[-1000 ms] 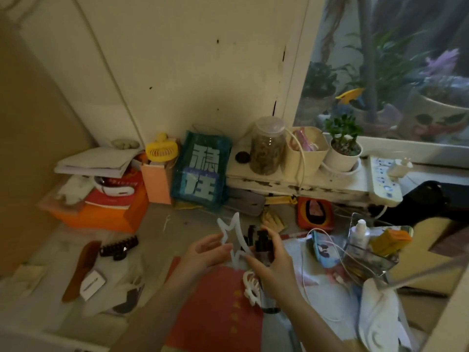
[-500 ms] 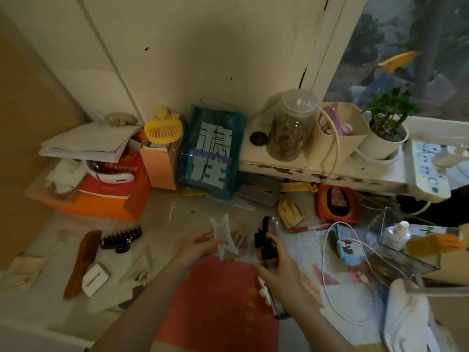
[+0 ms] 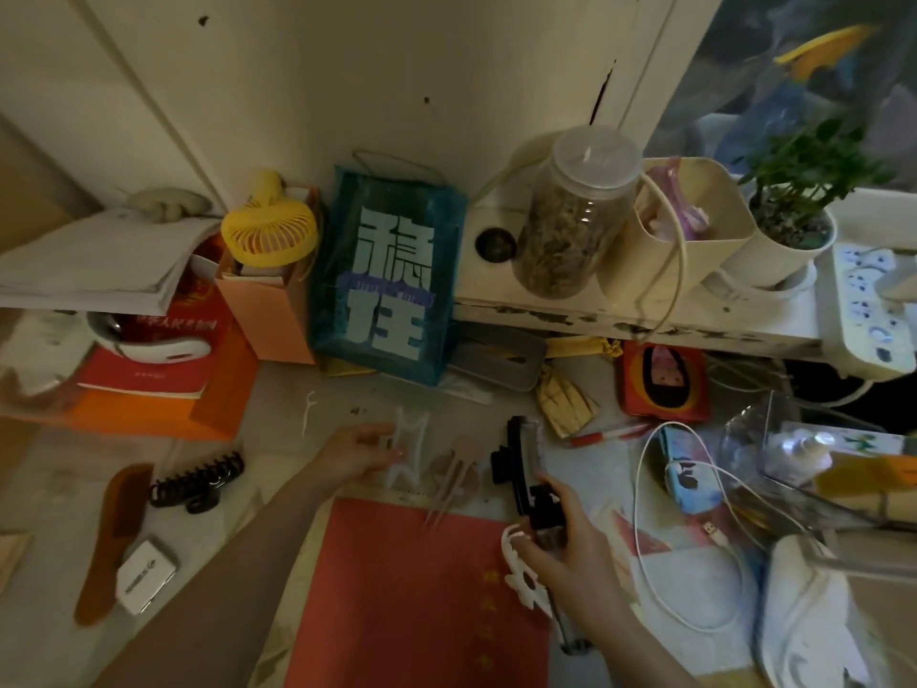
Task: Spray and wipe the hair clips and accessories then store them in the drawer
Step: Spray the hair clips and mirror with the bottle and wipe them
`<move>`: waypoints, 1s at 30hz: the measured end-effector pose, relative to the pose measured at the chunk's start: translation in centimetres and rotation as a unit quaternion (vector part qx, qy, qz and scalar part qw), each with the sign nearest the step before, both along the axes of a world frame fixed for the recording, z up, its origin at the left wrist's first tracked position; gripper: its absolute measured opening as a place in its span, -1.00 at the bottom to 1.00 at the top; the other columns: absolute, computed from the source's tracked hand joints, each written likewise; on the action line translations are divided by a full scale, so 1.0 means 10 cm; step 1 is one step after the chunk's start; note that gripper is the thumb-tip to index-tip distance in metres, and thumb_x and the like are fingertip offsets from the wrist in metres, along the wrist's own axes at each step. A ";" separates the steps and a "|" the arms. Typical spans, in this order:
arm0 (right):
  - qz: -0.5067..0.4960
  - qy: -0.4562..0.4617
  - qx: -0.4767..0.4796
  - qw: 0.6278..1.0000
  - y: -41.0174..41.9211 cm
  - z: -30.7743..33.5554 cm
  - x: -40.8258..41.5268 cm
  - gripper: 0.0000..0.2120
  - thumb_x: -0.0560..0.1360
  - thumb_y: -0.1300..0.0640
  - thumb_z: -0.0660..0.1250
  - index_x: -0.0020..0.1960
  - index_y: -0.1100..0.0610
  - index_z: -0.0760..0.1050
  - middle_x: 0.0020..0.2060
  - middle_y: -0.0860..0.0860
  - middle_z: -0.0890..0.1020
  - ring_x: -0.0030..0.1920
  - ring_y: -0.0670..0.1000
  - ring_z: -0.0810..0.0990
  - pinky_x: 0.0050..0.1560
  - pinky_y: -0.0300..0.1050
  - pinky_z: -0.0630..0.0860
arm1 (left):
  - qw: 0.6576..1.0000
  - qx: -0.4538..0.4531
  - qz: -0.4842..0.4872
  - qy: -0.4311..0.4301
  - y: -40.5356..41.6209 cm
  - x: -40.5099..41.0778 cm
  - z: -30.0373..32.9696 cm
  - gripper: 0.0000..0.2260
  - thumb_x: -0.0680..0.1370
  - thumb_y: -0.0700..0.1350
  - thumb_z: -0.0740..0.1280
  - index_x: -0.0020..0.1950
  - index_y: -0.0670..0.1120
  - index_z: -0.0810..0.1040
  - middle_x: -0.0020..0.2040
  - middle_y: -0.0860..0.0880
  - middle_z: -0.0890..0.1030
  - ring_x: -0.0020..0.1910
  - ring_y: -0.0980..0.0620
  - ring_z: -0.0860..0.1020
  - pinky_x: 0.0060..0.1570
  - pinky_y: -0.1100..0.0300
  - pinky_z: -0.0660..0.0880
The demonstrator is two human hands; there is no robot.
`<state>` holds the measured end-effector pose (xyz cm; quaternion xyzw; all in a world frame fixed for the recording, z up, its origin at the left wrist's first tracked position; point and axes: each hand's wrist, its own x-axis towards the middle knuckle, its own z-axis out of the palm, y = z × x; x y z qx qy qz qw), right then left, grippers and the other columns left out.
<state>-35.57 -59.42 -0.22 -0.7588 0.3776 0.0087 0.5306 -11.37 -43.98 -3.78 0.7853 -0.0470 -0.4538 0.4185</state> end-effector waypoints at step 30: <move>-0.055 -0.026 -0.015 0.998 -0.21 0.07 -0.75 -0.39 0.39 0.21 0.47 0.33 -0.07 0.28 -0.14 -0.15 0.58 -0.10 -0.31 0.57 -0.17 -0.46 0.48 | 0.931 0.003 -0.109 -0.349 -0.25 -1.01 0.01 -0.60 0.40 0.04 0.47 0.21 0.00 0.54 0.17 0.05 0.45 0.14 0.10 0.42 0.10 0.21 0.39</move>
